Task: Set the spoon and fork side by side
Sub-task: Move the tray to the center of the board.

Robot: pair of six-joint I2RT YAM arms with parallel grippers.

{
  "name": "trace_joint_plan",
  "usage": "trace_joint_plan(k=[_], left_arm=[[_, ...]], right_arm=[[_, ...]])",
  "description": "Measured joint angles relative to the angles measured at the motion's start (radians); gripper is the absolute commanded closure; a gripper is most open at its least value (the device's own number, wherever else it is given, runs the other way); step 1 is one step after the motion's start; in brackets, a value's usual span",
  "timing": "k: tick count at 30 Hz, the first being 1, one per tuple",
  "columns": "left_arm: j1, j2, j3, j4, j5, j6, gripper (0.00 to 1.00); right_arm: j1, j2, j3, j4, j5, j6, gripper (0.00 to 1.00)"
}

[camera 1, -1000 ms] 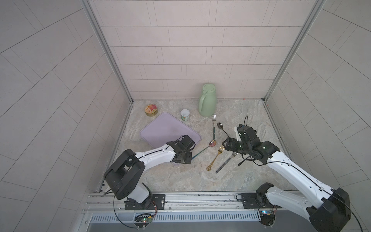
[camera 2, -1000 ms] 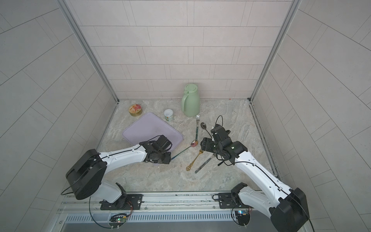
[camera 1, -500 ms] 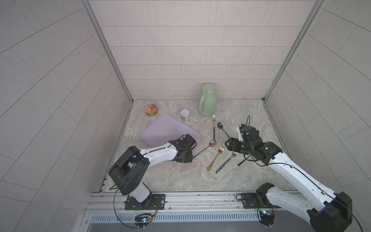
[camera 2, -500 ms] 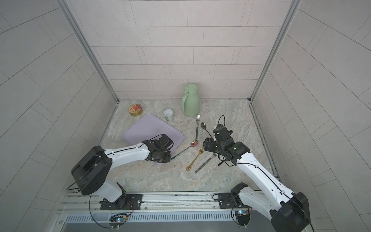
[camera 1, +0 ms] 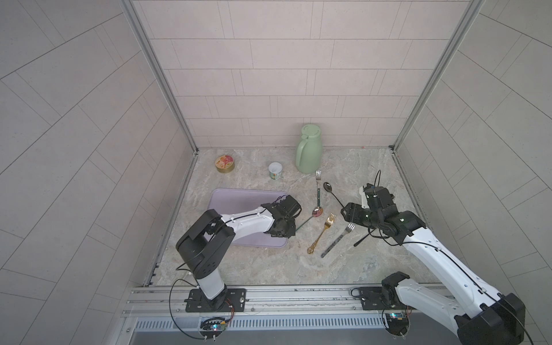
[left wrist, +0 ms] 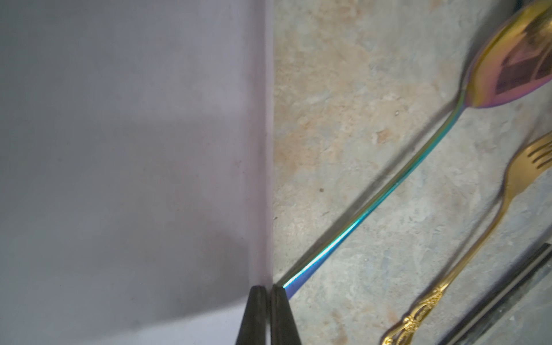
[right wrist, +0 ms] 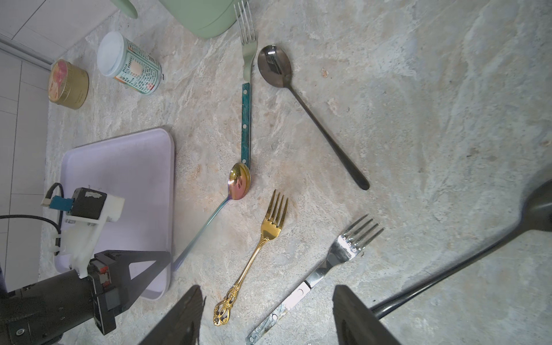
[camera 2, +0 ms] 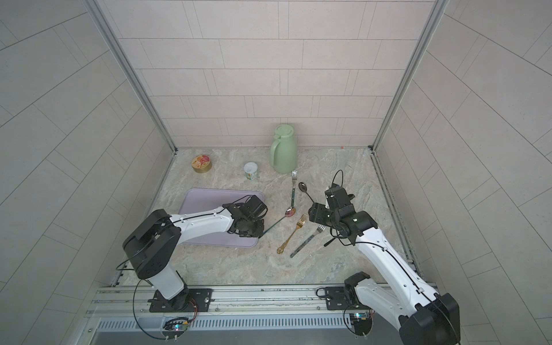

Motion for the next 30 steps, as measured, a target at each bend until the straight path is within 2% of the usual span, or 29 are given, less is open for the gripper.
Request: trace_joint_plan(k=[3,5,7,10,13,19,30], left_arm=[[-0.002,0.018,0.021,0.002,0.0,-0.005,0.98],[-0.002,0.031,0.039,-0.005,-0.008,-0.005,0.8],[-0.003,0.05,0.06,-0.011,-0.032,-0.003,0.77],[-0.003,0.07,0.082,-0.022,-0.077,-0.003,0.8],[-0.003,0.098,0.122,-0.034,-0.108,0.005,0.9],[-0.004,0.129,0.164,-0.037,-0.112,0.0,0.94],[-0.021,0.251,0.328,-0.039,-0.07,-0.028,1.0]], right_arm=[[0.0,0.0,-0.002,0.0,-0.009,-0.001,0.28],[-0.003,-0.001,-0.002,0.0,-0.014,-0.002,0.28],[-0.004,-0.001,-0.005,0.0,-0.018,-0.003,0.26],[-0.006,-0.002,-0.008,0.0,-0.023,-0.005,0.24],[-0.014,-0.002,-0.01,0.0,-0.024,-0.008,0.25],[-0.056,-0.005,-0.013,0.0,-0.028,-0.019,0.26],[-0.214,0.019,-0.044,0.002,-0.085,-0.054,0.26]])
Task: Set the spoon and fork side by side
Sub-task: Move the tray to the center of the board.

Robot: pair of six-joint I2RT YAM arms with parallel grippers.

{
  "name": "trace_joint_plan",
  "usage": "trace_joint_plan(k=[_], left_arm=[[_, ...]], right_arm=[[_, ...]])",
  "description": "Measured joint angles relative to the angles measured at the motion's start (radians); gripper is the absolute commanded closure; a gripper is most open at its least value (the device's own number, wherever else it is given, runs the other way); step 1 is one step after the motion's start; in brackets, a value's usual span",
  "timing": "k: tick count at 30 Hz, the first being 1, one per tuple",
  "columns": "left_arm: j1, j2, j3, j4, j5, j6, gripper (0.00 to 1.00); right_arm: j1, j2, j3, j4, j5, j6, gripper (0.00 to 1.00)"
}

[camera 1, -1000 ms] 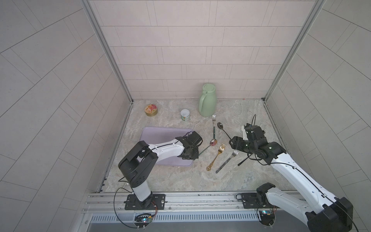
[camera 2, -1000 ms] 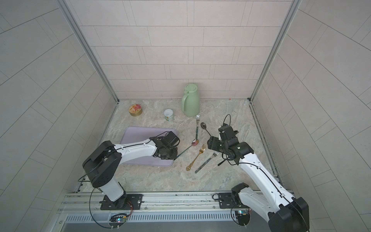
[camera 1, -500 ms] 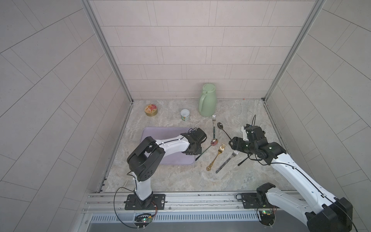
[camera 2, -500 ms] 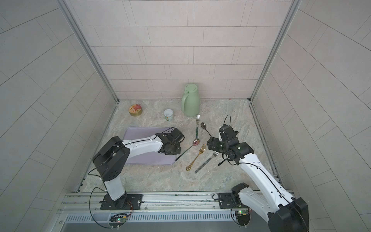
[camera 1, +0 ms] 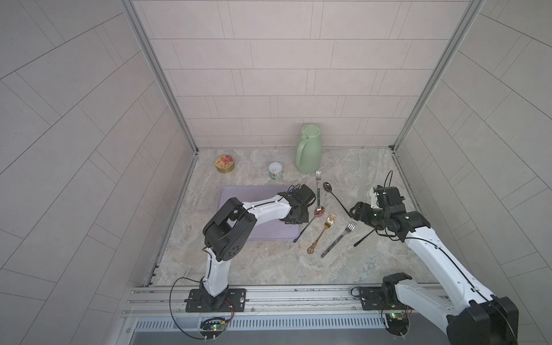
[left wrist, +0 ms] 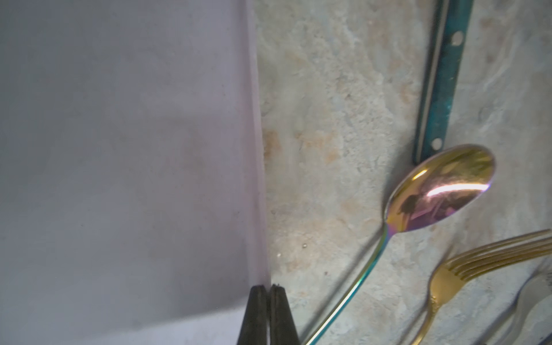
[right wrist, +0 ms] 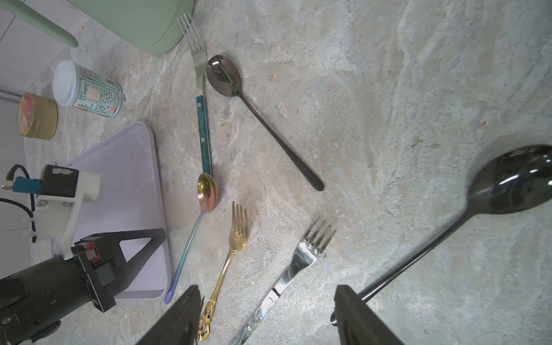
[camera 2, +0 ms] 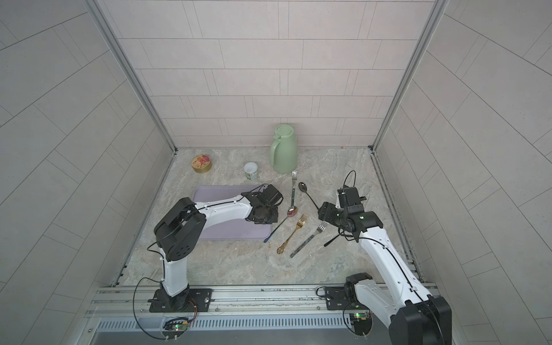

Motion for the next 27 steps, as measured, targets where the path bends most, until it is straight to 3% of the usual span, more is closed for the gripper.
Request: trace_joint_plan(k=[15,27], left_arm=[[-0.06,0.174,0.239,0.027,0.093,-0.149,1.0],[-0.076,0.299,0.419,0.047,0.193,-0.166,1.0]], right_arm=[[-0.128,0.061,-0.003,0.02,-0.055,-0.037,0.25],[-0.171,0.093,-0.003,0.03,-0.084,-0.059,0.25]])
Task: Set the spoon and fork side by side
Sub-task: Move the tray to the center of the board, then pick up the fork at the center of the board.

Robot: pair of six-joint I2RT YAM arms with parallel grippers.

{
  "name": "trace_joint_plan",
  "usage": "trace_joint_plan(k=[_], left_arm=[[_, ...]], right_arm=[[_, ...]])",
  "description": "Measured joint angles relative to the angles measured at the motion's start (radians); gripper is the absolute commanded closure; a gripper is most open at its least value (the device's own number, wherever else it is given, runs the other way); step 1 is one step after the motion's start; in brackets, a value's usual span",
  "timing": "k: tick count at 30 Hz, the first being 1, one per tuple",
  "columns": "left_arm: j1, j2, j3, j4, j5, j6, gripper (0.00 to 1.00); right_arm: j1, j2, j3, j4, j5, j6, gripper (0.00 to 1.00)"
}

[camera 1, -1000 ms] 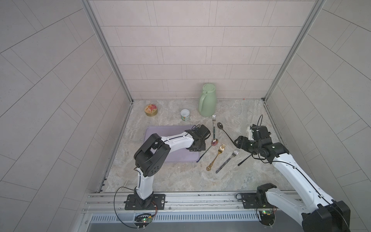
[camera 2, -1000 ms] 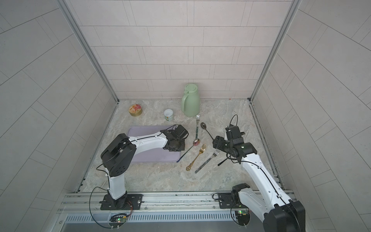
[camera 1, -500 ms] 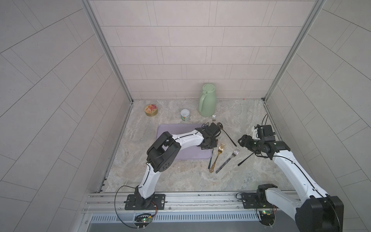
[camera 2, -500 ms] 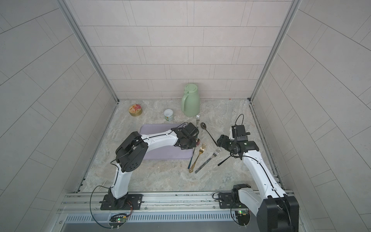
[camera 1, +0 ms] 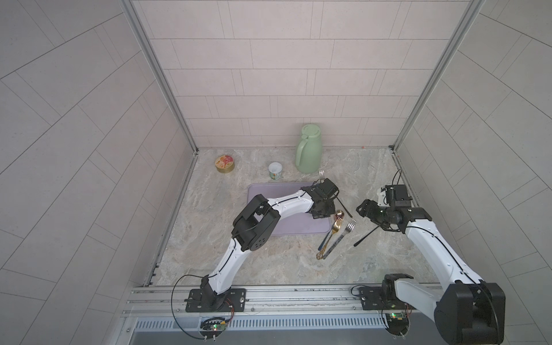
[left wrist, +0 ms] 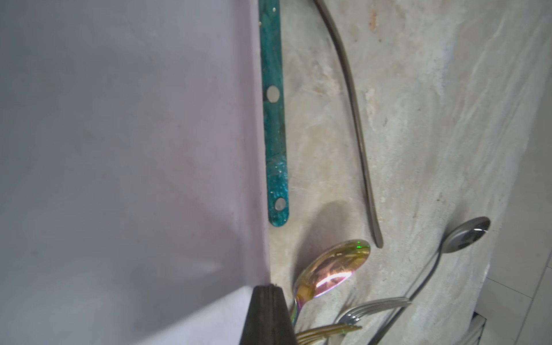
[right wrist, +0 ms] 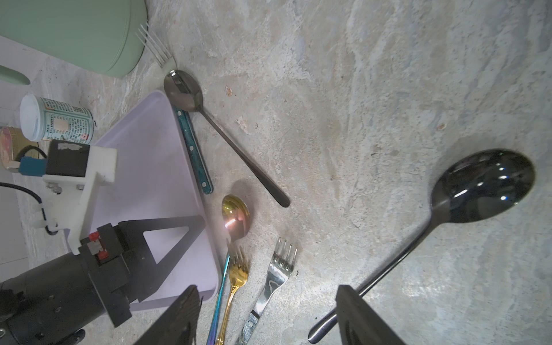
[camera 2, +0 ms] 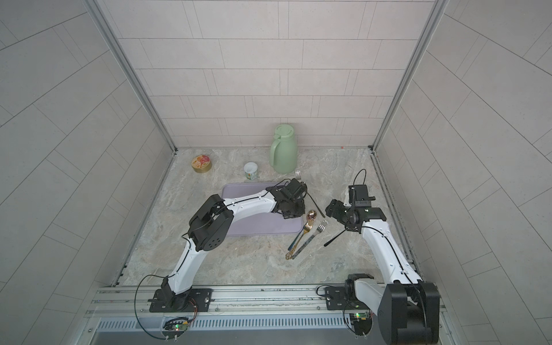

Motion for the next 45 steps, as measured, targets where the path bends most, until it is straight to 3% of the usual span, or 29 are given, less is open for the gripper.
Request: trace_joint_plan(k=[7,15,18,21,27,31,37,45], left_arm=[[-0.008,0.005,0.003,0.01,0.035,0.006,0.99],[-0.013,-0.011,0.003,-0.033,0.038,0.058,0.74],[-0.015,-0.064,0.003,-0.089,0.011,0.095,0.69],[-0.015,-0.167,-0.01,-0.136,-0.033,0.135,0.67],[0.012,-0.494,-0.174,-0.184,-0.134,0.204,0.66],[0.044,-0.655,-0.333,-0.22,-0.192,0.221,0.65],[0.073,-0.842,-0.594,-0.274,-0.261,0.217,0.63],[0.072,-0.986,-0.787,-0.265,-0.242,0.208,0.62]], right_arm=[[0.0,0.014,0.0,0.0,-0.006,-0.005,0.26],[-0.001,0.026,0.02,-0.022,0.006,-0.023,0.27],[0.011,0.042,0.055,-0.036,0.022,-0.03,0.28],[0.041,0.078,0.105,-0.047,0.048,-0.039,0.36],[0.146,0.212,0.216,-0.055,0.116,-0.047,0.55],[0.195,0.34,0.306,-0.07,0.138,-0.056,0.59],[0.23,0.503,0.435,-0.104,0.168,-0.077,0.62],[0.245,0.489,0.377,-0.134,0.193,-0.066,0.53]])
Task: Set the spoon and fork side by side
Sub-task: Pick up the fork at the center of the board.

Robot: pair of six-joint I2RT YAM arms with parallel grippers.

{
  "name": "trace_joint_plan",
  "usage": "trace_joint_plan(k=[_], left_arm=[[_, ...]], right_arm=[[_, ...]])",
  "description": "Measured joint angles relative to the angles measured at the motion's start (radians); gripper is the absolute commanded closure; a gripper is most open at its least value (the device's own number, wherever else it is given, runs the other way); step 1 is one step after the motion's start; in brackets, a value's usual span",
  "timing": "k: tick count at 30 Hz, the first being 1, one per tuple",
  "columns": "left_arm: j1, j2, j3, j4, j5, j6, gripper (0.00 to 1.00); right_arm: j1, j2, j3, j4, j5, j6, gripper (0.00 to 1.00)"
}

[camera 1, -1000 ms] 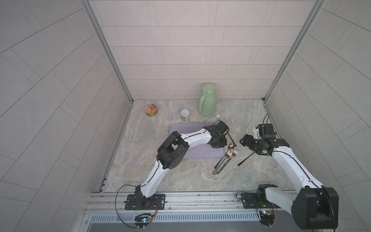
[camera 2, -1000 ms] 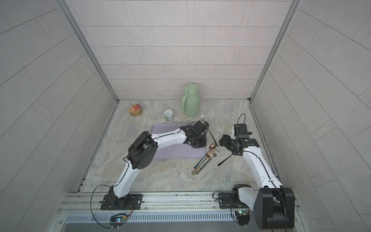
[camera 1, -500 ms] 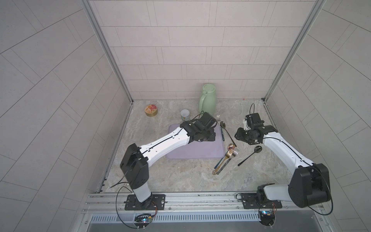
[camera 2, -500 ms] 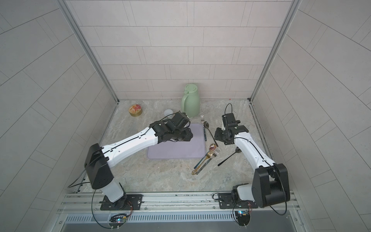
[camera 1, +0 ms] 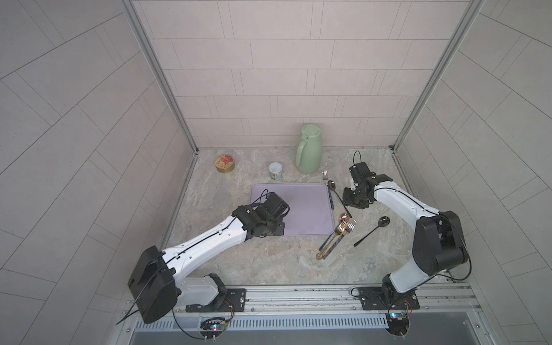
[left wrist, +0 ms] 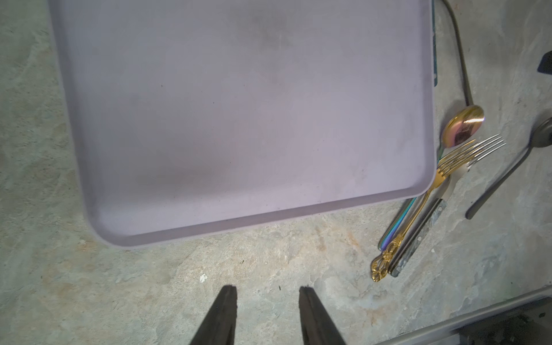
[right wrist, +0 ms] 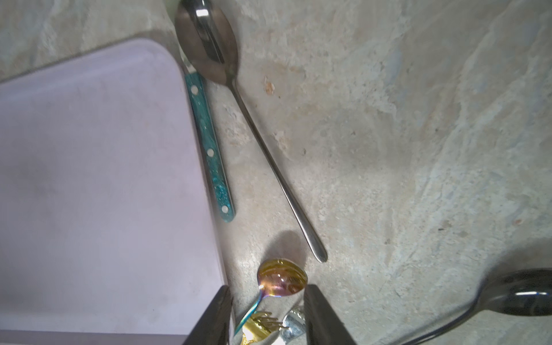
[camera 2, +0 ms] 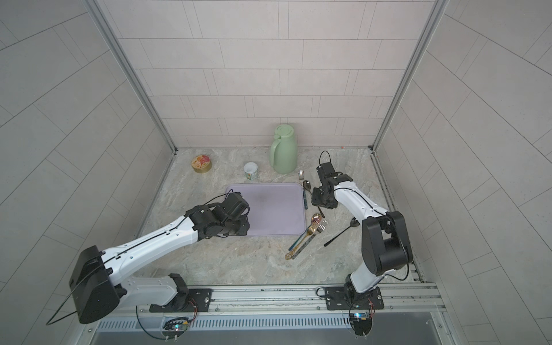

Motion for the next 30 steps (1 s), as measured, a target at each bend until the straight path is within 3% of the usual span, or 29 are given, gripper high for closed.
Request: trace_joint_plan(k=[3,7,11,16,23,30], left_arm=[[-0.023,0.029,-0.019,0.041,0.045,0.011,0.62],[-0.13,0.139,0.026,0.097,0.061,0.04,0.6],[-0.281,0.331,0.186,0.149,0.05,0.104,0.6],[-0.385,0.536,0.409,0.182,0.045,0.199,0.62],[-0.403,0.758,0.595,0.152,0.043,0.292,0.65],[-0.402,0.867,0.652,0.1,0.028,0.334,0.65]], right_arm=[[0.003,-0.056,-0.066,-0.016,0.002,0.011,0.52],[0.003,-0.168,-0.14,-0.043,0.016,0.028,0.5],[-0.023,-0.275,-0.192,-0.057,0.031,0.042,0.47],[-0.09,-0.347,-0.261,-0.06,0.041,0.048,0.46],[-0.177,-0.409,-0.322,-0.051,0.017,0.069,0.45],[-0.23,-0.472,-0.352,-0.015,-0.005,0.082,0.46]])
